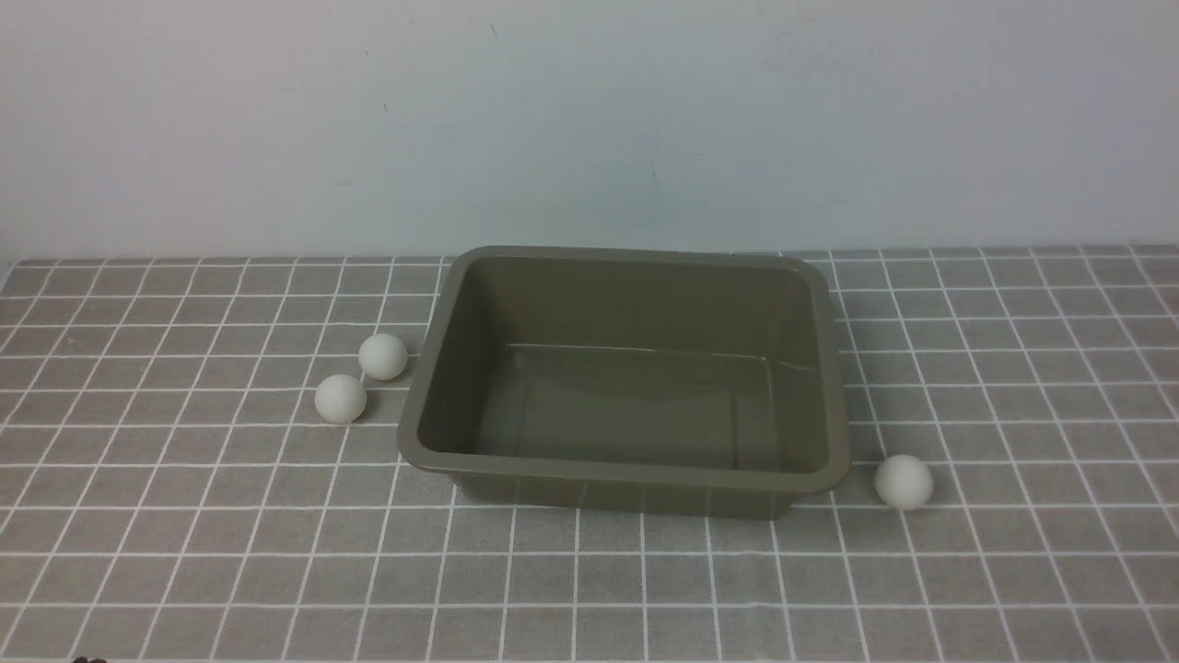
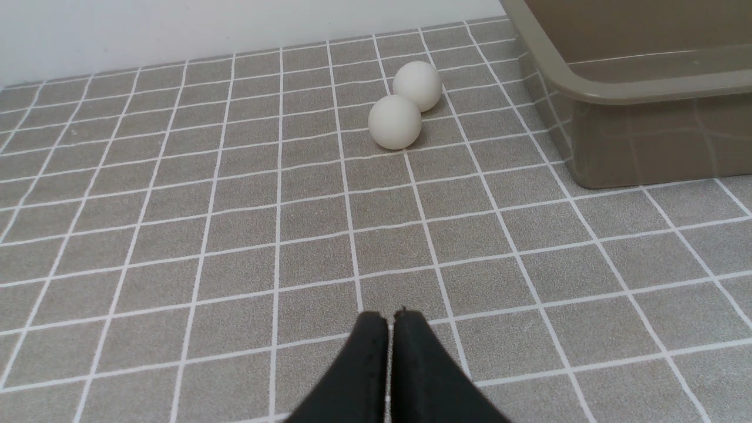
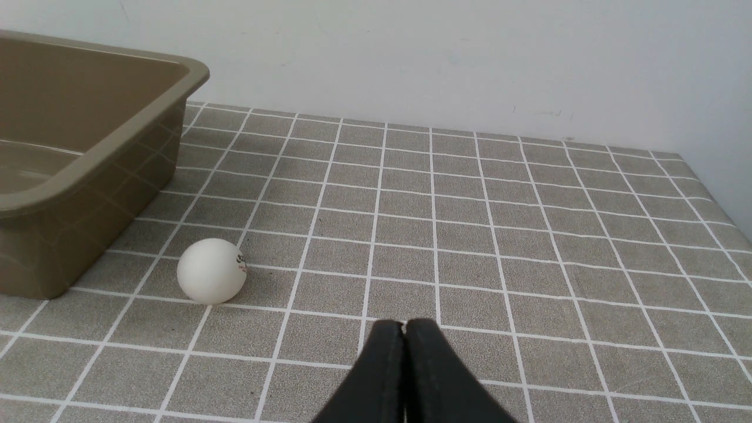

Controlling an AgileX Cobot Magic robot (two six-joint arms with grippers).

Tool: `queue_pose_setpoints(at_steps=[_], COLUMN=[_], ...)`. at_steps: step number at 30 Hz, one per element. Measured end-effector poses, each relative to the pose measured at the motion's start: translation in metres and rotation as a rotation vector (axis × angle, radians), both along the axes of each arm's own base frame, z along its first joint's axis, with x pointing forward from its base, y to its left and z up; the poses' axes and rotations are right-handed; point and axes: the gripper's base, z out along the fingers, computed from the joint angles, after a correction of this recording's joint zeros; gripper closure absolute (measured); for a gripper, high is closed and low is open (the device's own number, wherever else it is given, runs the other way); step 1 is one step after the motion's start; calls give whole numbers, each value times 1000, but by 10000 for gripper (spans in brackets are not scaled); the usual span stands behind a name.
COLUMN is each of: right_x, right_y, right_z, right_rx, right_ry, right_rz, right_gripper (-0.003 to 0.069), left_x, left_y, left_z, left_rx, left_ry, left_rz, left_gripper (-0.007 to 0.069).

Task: Put the table tennis balls into the box on the grey coffee tablecloth.
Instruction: 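Reach for and grasp a ping pong ball on the table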

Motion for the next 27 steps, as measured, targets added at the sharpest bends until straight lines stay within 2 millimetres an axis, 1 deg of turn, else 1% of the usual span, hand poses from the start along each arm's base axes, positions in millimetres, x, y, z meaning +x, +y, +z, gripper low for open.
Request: queue_pose_setpoints(at_steps=[21, 23, 24, 25, 26, 27], right_x=[0, 1, 1, 2, 2, 2], right_y=[-1, 3, 3, 6, 7, 7], right_z=[0, 3, 4, 11, 14, 16], right_rx=[-21, 149, 170, 365, 451, 488], right_ry=[-7, -60, -66, -141, -169, -187], right_rz=[-2, 8, 8, 24, 28, 32], right_gripper=[673, 673, 673, 673, 673, 673], left_x=[0, 1, 1, 2, 2, 3], left_y=[1, -1, -1, -3, -4, -4], left_z=[0, 3, 3, 8, 11, 12], left_rx=[19, -56, -70, -225, -304, -324], left_ry=[-3, -29, -32, -71, -90, -94], left_rz=[1, 5, 6, 20, 28, 30], left_gripper=[629, 629, 629, 629, 629, 629])
